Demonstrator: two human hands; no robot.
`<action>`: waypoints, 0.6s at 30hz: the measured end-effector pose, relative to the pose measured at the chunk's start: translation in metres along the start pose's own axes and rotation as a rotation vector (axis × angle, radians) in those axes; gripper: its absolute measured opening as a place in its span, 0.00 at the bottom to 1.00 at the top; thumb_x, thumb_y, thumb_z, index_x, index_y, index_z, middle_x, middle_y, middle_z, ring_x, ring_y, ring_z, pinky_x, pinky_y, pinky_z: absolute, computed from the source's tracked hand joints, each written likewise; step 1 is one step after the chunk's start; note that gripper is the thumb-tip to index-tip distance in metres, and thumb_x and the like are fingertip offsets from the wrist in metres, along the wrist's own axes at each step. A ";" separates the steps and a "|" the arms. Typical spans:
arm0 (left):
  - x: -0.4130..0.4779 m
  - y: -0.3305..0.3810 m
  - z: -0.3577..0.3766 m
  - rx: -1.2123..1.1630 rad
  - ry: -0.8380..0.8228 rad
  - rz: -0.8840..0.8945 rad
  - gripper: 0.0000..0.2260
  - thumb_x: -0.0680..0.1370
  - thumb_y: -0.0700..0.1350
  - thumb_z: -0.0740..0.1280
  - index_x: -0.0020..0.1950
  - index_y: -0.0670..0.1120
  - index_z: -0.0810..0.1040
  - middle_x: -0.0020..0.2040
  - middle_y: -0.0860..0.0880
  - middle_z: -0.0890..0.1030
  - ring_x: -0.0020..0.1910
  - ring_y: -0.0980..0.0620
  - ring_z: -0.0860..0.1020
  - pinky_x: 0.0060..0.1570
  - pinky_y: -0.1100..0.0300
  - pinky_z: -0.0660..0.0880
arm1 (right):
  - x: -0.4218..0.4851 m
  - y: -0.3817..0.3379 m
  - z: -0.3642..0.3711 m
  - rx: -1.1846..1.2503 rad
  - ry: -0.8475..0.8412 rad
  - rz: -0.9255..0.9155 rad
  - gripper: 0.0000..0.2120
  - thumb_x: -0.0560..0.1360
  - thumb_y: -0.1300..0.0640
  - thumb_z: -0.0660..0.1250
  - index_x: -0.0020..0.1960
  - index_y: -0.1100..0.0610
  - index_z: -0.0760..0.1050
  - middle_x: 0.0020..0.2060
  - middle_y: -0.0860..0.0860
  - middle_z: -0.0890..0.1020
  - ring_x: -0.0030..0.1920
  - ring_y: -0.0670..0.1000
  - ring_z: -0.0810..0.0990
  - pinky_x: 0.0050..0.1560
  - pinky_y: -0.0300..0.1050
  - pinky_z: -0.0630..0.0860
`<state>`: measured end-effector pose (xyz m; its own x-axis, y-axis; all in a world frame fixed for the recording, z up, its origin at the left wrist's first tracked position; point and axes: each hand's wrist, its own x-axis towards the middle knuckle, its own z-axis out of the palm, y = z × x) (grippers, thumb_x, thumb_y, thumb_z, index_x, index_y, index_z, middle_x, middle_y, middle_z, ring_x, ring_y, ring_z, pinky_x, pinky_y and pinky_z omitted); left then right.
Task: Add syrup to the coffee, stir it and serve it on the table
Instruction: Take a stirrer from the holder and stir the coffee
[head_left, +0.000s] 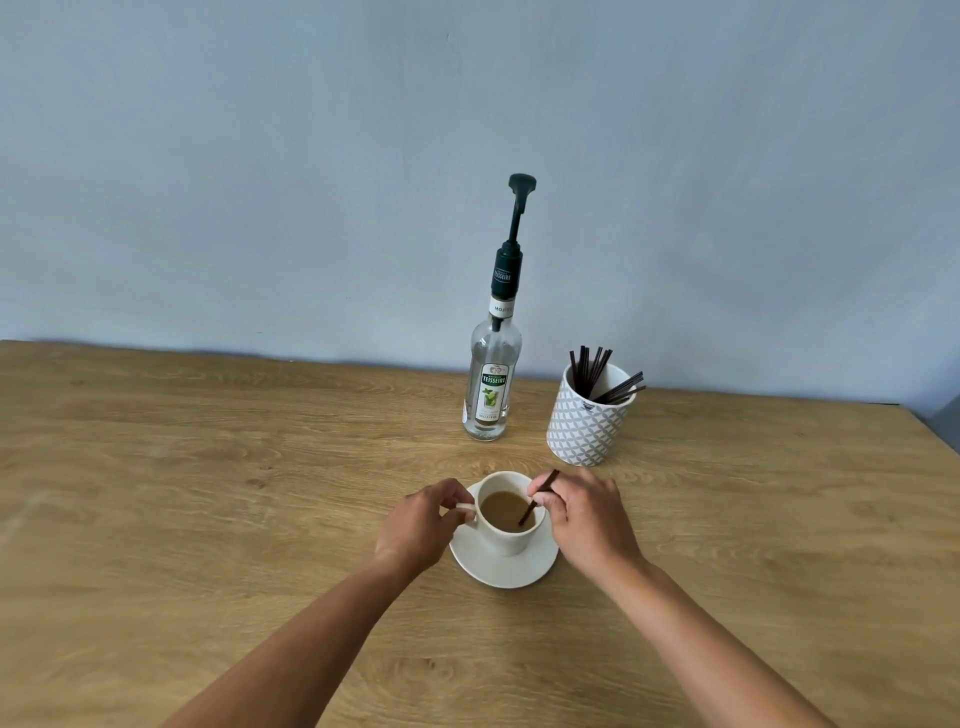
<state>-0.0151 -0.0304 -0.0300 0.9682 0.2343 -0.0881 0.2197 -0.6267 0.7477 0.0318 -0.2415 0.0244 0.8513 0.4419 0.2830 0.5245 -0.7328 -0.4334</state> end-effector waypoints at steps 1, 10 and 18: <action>0.000 0.000 0.000 0.003 0.000 0.001 0.02 0.76 0.53 0.69 0.47 0.59 0.79 0.48 0.60 0.84 0.42 0.55 0.82 0.47 0.53 0.79 | -0.001 -0.001 0.001 0.022 -0.006 -0.005 0.09 0.76 0.60 0.68 0.49 0.46 0.80 0.41 0.41 0.84 0.47 0.50 0.77 0.52 0.50 0.67; 0.000 0.001 -0.001 0.017 -0.014 0.009 0.02 0.77 0.52 0.69 0.48 0.59 0.79 0.49 0.60 0.84 0.41 0.55 0.82 0.46 0.53 0.79 | 0.002 -0.009 0.009 0.027 -0.062 0.014 0.09 0.78 0.55 0.66 0.53 0.44 0.81 0.45 0.40 0.83 0.48 0.45 0.73 0.55 0.45 0.65; 0.000 0.002 -0.001 0.019 -0.019 -0.004 0.01 0.77 0.52 0.68 0.47 0.59 0.78 0.48 0.61 0.83 0.39 0.57 0.82 0.43 0.57 0.78 | -0.001 -0.002 0.001 -0.016 -0.047 -0.023 0.09 0.77 0.58 0.66 0.50 0.45 0.79 0.41 0.36 0.80 0.47 0.47 0.75 0.50 0.46 0.64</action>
<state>-0.0151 -0.0309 -0.0277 0.9694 0.2225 -0.1040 0.2256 -0.6397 0.7348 0.0303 -0.2396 0.0241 0.8391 0.4821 0.2518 0.5437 -0.7301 -0.4139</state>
